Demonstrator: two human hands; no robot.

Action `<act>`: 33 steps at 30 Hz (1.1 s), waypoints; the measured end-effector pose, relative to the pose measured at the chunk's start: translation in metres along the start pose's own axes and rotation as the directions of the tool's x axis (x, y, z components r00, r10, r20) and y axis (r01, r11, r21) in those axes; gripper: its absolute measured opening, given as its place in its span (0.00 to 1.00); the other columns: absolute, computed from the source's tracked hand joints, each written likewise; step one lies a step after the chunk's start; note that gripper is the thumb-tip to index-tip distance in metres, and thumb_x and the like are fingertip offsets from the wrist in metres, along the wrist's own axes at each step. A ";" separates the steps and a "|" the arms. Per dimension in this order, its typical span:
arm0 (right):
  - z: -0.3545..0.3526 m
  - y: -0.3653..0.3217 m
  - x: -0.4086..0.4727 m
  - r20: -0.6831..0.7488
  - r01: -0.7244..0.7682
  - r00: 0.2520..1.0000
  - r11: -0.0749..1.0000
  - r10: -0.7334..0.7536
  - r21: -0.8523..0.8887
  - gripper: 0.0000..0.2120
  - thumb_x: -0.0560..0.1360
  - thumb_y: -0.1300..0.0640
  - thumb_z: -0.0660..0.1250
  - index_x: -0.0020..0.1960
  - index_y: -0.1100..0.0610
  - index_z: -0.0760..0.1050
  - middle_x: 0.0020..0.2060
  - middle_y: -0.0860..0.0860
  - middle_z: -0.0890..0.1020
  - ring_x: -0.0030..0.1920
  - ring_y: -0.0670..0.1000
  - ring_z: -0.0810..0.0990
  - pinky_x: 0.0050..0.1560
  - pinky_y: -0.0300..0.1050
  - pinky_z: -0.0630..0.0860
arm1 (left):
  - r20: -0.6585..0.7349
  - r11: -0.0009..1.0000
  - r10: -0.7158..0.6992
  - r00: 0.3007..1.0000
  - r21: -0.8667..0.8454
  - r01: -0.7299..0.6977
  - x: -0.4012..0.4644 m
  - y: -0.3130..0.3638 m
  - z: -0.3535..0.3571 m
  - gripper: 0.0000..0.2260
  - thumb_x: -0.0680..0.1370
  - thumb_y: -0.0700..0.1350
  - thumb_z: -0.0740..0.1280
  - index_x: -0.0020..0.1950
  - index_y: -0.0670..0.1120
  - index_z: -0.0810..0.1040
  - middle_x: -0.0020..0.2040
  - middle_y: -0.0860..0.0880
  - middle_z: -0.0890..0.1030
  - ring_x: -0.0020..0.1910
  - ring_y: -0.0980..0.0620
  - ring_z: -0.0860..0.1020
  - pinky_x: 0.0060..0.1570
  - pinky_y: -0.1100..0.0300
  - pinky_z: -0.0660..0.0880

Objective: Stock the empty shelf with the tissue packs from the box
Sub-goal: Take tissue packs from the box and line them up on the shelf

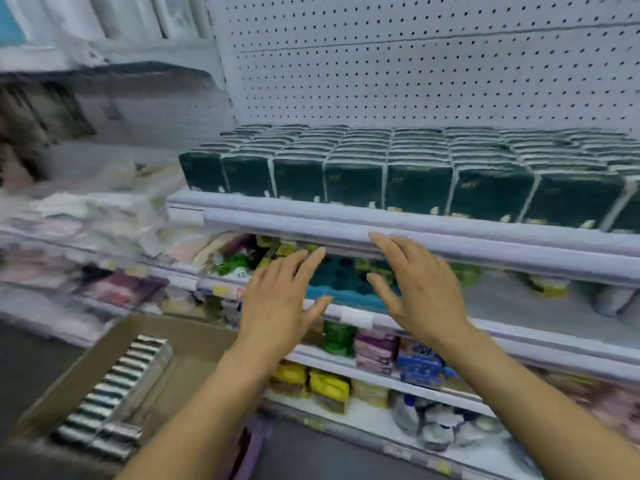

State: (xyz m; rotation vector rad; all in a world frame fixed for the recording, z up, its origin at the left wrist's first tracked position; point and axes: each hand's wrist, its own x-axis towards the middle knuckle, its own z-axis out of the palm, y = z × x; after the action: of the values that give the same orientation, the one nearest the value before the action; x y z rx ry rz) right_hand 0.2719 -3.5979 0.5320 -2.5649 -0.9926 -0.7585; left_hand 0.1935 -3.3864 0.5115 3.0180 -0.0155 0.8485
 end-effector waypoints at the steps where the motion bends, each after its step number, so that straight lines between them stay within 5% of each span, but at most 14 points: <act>1: 0.013 -0.023 0.003 0.029 0.013 0.999 1.000 -0.013 0.015 0.26 0.77 0.44 0.55 0.72 0.54 0.67 0.60 0.53 0.77 0.51 0.57 0.78 0.40 0.47 0.72 | 0.032 1.000 -0.025 0.999 0.002 0.025 -0.017 -0.025 -0.003 0.30 0.76 0.60 0.67 0.76 0.52 0.65 0.66 0.50 0.76 0.61 0.46 0.77 0.55 0.48 0.75; 8: 0.111 -0.166 0.008 0.176 0.075 0.979 0.980 -0.108 0.182 0.24 0.79 0.46 0.63 0.71 0.54 0.68 0.63 0.54 0.76 0.54 0.58 0.77 0.40 0.51 0.77 | 0.234 0.962 -0.264 0.936 0.133 0.238 -0.135 -0.183 -0.017 0.31 0.74 0.59 0.69 0.75 0.51 0.66 0.59 0.49 0.79 0.52 0.45 0.79 0.43 0.52 0.76; 14: 0.179 -0.250 0.009 0.357 0.073 0.917 0.954 -0.179 0.289 0.21 0.79 0.45 0.61 0.69 0.50 0.69 0.62 0.50 0.75 0.59 0.55 0.76 0.39 0.50 0.78 | 0.379 0.888 -0.456 0.805 0.142 0.437 -0.210 -0.275 -0.012 0.30 0.77 0.58 0.65 0.77 0.53 0.61 0.67 0.50 0.74 0.64 0.45 0.74 0.57 0.49 0.74; 17: 0.208 -0.277 0.007 0.459 0.067 0.863 0.948 -0.212 0.313 0.21 0.81 0.44 0.58 0.72 0.49 0.65 0.65 0.49 0.72 0.64 0.52 0.71 0.48 0.49 0.77 | 0.448 0.846 -0.522 0.726 0.167 0.506 -0.235 -0.310 -0.001 0.30 0.78 0.59 0.64 0.77 0.54 0.60 0.69 0.51 0.72 0.67 0.47 0.71 0.60 0.49 0.72; 22: 0.254 -0.312 0.012 0.622 0.052 0.742 0.946 -0.250 0.319 0.21 0.81 0.45 0.57 0.73 0.47 0.64 0.66 0.49 0.70 0.66 0.51 0.70 0.53 0.49 0.75 | 0.544 0.804 -0.556 0.629 0.159 0.573 -0.270 -0.356 0.025 0.28 0.78 0.58 0.66 0.75 0.52 0.65 0.67 0.49 0.74 0.65 0.45 0.73 0.57 0.48 0.74; 33: 0.400 -0.387 0.035 0.738 -0.028 0.596 0.910 -0.317 0.413 0.17 0.80 0.47 0.59 0.69 0.47 0.67 0.64 0.48 0.73 0.63 0.50 0.72 0.57 0.47 0.73 | 0.761 0.771 -0.480 0.437 0.127 0.624 -0.299 -0.475 0.119 0.17 0.78 0.54 0.67 0.66 0.52 0.76 0.59 0.50 0.80 0.54 0.50 0.79 0.53 0.52 0.77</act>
State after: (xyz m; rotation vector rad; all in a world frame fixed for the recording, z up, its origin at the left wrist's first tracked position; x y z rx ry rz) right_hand 0.1752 -3.1252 0.2527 -2.4338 -1.4240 0.6376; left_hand 0.0058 -2.9103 0.2529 2.6273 0.8117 -0.4966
